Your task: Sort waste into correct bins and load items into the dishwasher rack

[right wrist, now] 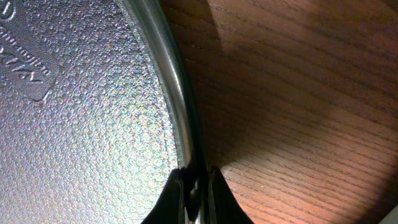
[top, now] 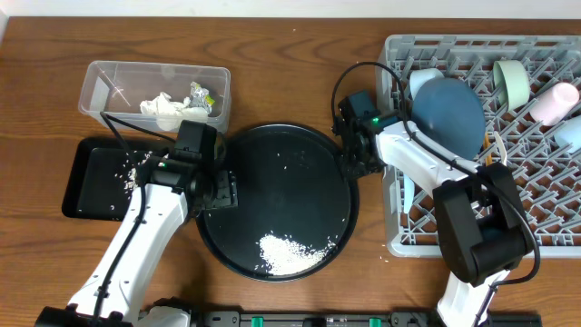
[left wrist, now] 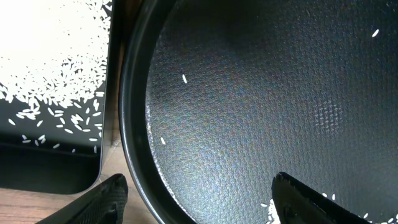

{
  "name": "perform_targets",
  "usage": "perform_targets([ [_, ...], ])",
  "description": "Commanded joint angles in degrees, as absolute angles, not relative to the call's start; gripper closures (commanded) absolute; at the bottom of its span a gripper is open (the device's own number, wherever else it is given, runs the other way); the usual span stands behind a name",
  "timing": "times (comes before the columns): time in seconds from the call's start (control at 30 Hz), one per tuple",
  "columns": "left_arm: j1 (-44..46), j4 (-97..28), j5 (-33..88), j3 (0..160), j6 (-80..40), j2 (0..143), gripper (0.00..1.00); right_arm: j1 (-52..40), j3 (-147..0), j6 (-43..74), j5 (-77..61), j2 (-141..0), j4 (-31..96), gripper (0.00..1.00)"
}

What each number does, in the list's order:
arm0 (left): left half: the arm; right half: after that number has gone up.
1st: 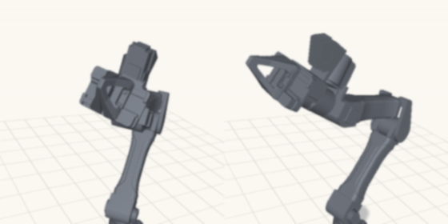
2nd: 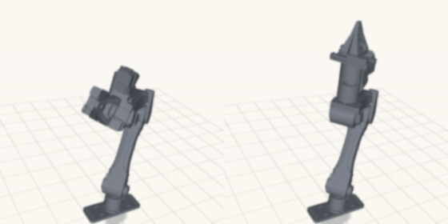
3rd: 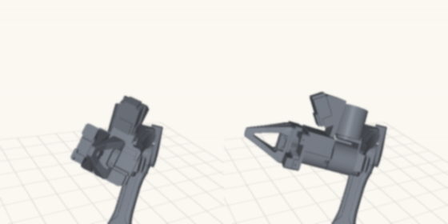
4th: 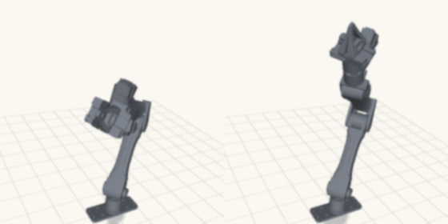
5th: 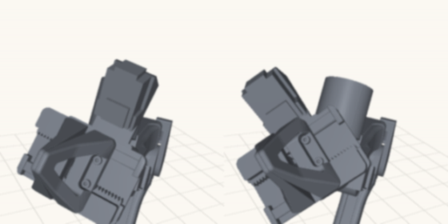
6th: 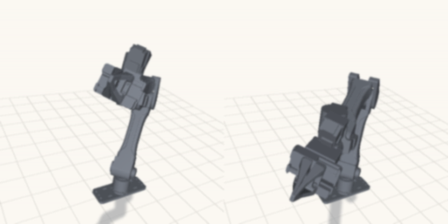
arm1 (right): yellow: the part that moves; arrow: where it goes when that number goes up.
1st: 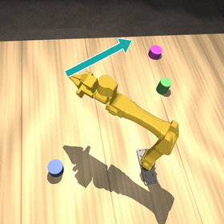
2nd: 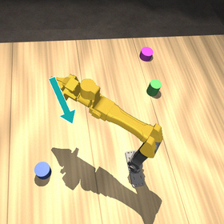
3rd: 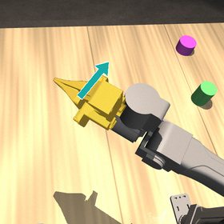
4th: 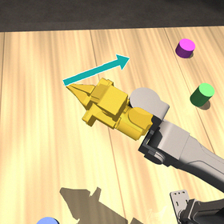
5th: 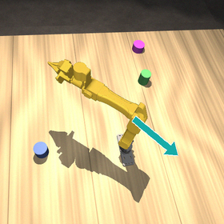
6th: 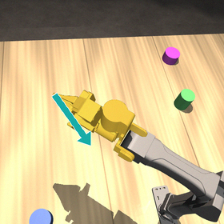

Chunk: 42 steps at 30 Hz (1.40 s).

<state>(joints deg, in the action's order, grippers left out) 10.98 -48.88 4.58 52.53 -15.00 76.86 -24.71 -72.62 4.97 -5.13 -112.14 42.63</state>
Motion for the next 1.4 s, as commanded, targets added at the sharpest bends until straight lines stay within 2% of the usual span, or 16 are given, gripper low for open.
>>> perform_targets([
  [0.0,10.94,-49.04,4.95,53.69,-15.31,76.84,0.24,-24.77,-74.00,4.25,-3.46,-110.65,42.85,0.99],
  [0.47,10.94,-49.04,4.95,53.69,-15.31,76.84,0.24,-24.67,-75.05,4.23,-3.46,-102.72,43.77,0.99],
  [0.97,10.94,-52.27,4.97,53.52,-15.38,76.84,0.24,-21.56,-75.11,5.78,-3.36,-101.86,46.30,0.99],
  [1.37,10.94,-52.40,6.72,50.94,-19.66,77.17,0.24,-20.53,-76.23,5.91,-3.22,-97.69,47.05,0.99],
])
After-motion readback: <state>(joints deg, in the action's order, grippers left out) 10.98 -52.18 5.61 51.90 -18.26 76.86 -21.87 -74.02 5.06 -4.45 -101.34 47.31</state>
